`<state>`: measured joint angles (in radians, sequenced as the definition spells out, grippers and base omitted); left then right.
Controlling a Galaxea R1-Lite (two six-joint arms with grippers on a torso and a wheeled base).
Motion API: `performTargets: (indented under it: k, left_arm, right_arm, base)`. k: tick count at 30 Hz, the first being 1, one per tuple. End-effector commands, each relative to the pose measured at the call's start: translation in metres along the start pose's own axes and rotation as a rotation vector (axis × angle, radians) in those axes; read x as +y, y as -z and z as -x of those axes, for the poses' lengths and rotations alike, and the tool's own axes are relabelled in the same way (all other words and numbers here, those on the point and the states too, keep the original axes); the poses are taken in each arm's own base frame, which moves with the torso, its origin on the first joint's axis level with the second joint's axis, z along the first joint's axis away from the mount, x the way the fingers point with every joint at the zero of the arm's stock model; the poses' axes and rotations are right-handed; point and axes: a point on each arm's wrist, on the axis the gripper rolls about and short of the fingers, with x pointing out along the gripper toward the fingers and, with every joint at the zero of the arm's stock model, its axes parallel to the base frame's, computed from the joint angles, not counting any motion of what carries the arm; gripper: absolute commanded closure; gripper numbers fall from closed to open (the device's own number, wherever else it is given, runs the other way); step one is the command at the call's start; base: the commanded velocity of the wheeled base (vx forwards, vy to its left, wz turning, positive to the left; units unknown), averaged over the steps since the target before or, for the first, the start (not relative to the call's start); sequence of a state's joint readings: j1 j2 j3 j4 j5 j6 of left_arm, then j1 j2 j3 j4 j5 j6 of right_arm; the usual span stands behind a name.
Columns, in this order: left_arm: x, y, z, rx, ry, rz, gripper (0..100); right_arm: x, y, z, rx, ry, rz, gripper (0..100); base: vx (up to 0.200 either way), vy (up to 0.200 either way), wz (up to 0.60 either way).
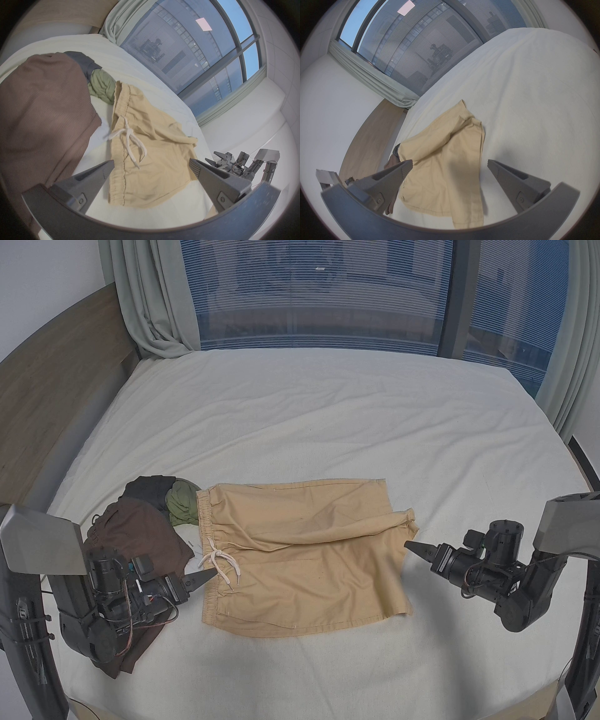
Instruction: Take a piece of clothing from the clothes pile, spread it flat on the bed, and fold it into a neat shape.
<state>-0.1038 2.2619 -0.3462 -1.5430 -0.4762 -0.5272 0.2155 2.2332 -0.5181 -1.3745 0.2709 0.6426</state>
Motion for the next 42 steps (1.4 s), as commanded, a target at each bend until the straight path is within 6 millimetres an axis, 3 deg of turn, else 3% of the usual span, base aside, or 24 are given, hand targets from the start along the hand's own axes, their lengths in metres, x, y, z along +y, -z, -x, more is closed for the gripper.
performTargets:
  k: [1, 20, 39, 40, 42]
  left_arm:
    - [0.003, 0.013, 0.004, 0.056, -0.023, 0.032, 0]
    - [0.033, 0.054, -0.013, 0.188, -0.097, 0.025, 0]
    - [0.032, 0.056, -0.033, 0.170, -0.085, 0.001, 0]
    - [0.032, 0.056, -0.034, 0.169, -0.084, 0.000, 100]
    - [0.032, 0.056, -0.034, 0.169, -0.084, 0.000, 100]
  right_arm:
    - [0.001, 0.012, 0.009, 0.042, 0.006, 0.014, 0]
    - [-0.002, 0.009, 0.008, 0.032, 0.005, 0.015, 0]
    - [-0.001, 0.006, 0.008, 0.030, -0.012, 0.011, 0]
    - [-0.002, 0.006, 0.008, 0.030, -0.009, 0.010, 0]
    - [-0.003, 0.007, 0.009, 0.036, -0.003, 0.007, 0]
  base:
    - [0.000, 0.000, 0.00]
    - [0.000, 0.000, 0.00]
    - [0.000, 0.000, 0.00]
    - [0.000, 0.000, 0.00]
    - [0.000, 0.000, 0.00]
